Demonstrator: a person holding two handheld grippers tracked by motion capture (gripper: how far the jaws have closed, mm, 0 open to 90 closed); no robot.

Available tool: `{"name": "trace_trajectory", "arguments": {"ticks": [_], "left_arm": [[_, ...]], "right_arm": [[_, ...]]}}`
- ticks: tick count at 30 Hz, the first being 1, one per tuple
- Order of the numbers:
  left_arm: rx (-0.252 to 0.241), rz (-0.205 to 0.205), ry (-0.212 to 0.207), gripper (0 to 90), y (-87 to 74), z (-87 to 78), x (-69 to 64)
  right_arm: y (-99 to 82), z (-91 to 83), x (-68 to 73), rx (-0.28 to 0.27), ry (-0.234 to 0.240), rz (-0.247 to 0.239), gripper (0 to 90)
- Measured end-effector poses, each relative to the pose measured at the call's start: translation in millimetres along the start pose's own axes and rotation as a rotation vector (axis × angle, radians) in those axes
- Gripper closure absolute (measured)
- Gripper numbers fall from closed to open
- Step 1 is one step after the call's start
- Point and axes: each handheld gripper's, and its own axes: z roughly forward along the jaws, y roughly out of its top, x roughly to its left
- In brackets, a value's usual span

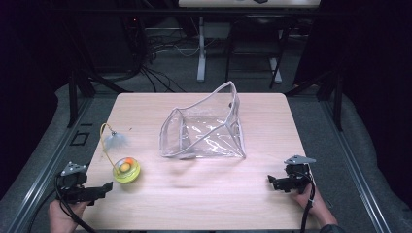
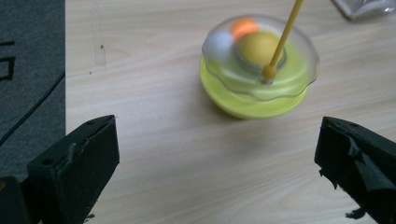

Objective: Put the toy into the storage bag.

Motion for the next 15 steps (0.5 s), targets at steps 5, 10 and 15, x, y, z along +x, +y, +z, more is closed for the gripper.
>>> {"name": "trace_trajectory", "arguments": {"ticks": [5, 10, 15], "left_arm": [[-0.044, 0.0, 0.003, 0.0, 8.4, -7.0, -4.7], [-0.075, 0.01, 0.008, 0.0, 16.3, -10.8, -9.6], [-0.094, 0.005, 0.011, 0.0, 26.5, -11.4, -10.3]], "right_arm": [[0.0, 0.0, -0.1, 0.0, 0.0, 0.0, 0.0], [0.0, 0.1, -0.2, 0.0, 0.001, 0.0, 0.0], [0.0, 0.1, -0.2, -0.001, 0.001, 0.0, 0.0]]}}
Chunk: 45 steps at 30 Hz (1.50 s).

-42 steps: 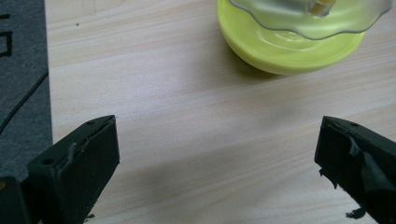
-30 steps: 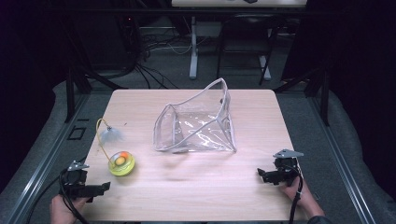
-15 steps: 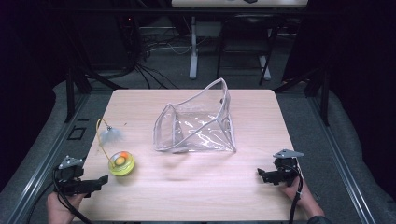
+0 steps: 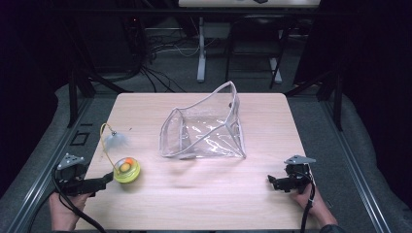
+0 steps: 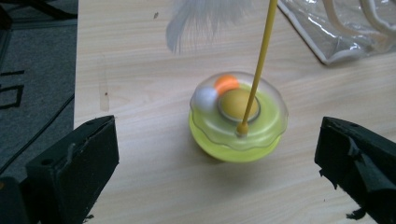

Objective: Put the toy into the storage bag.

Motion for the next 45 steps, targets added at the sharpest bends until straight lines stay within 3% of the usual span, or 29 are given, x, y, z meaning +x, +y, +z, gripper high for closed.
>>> {"name": "trace_trajectory", "arguments": {"ticks": [14, 26, 27, 28, 31, 32, 36, 40, 45], "left_arm": [[-0.089, -0.007, -0.004, 0.0, 30.3, 0.0, -10.2], [-0.112, 0.011, 0.013, 3.3, 43.6, 3.0, -17.8], [-0.114, 0.015, 0.014, 6.0, 44.2, 2.5, -18.4], [-0.122, 0.021, 0.017, 16.9, 45.3, 2.1, -19.6], [-0.122, 0.027, 0.025, 29.7, 46.8, 1.8, -20.9], [-0.127, 0.031, 0.03, 29.7, 47.3, 1.3, -21.4], [-0.137, 0.049, 0.033, 49.8, 48.5, 0.2, -22.5], [-0.149, 0.044, 0.032, 62.2, 47.2, -1.1, -21.3], [-0.138, 0.037, 0.034, 70.4, 46.6, -1.3, -20.1]], "right_arm": [[0.0, 0.1, 0.0, -0.001, 0.0, 0.001, 0.0], [0.0, 0.1, 0.0, -0.001, 0.0, 0.0, 0.0], [0.0, 0.1, 0.0, -0.001, 0.0, 0.001, 0.0], [0.0, 0.1, 0.0, -0.001, -0.001, 0.0, 0.0], [0.0, 0.1, 0.0, -0.001, 0.0, 0.0, 0.0], [0.0, 0.1, 0.0, -0.001, 0.0, 0.0, 0.0], [0.0, 0.1, 0.0, -0.001, 0.0, 0.0, 0.0], [0.0, 0.1, 0.0, -0.001, 0.0, 0.0, 0.0], [0.0, 0.1, -0.1, -0.001, 0.0, 0.0, 0.0]]}}
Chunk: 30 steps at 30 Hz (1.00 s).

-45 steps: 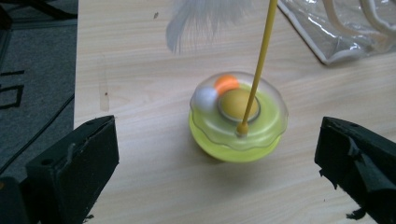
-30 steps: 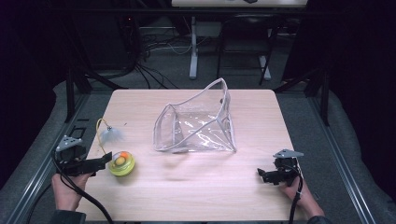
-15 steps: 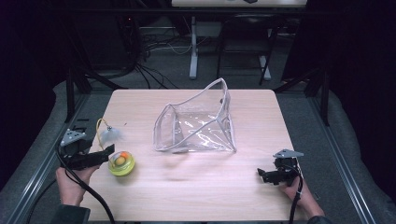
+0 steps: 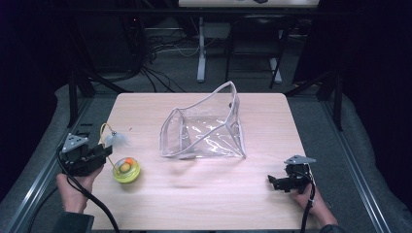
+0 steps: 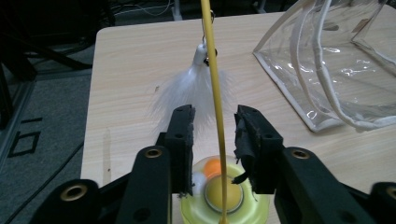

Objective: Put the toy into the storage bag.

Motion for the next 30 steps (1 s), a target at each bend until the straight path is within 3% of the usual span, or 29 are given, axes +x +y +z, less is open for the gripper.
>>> {"name": "trace_trajectory", "arguments": {"ticks": [4, 8, 30], "left_arm": [[-0.008, -0.013, 0.001, 82.7, -0.1, -2.7, 1.3], [-0.007, -0.014, -0.005, 86.6, 0.4, -5.7, 1.7], [0.015, 0.051, -0.061, 88.5, 11.8, -7.3, -5.4]], "right_arm": [[0.0, 0.0, 0.1, 0.0, -0.001, 0.0, 0.0], [0.0, -0.1, 0.1, 0.001, 0.0, -0.001, 0.0], [-0.1, -0.2, 0.2, 0.001, 0.0, 0.0, 0.0]]}}
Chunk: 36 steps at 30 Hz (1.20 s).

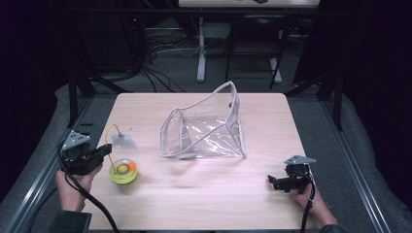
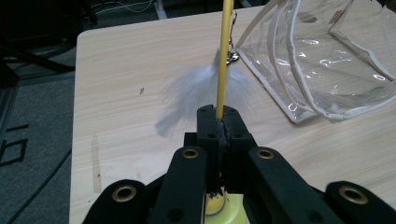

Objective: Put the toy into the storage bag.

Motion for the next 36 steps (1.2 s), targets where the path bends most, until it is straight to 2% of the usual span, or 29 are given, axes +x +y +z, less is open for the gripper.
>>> {"name": "trace_trajectory", "arguments": {"ticks": [8, 14, 20, 36], "left_arm": [[-0.02, 0.015, -0.012, 88.5, 5.9, -6.5, -0.4], [-0.004, 0.045, -0.021, 88.5, 13.9, -7.5, -1.5], [-0.002, 0.046, -0.041, 88.5, 19.2, -9.8, 0.9], [-0.019, 0.069, -0.044, 88.5, 33.2, -19.4, 3.8]], "right_arm": [[-0.1, 0.2, -0.1, -0.003, 0.0, -0.002, 0.0], [-0.1, 0.2, -0.1, -0.003, 0.0, -0.002, 0.0], [-0.2, 0.2, -0.1, -0.003, 0.0, -0.002, 0.0], [-0.2, 0.2, -0.1, -0.003, 0.0, -0.002, 0.0]]}}
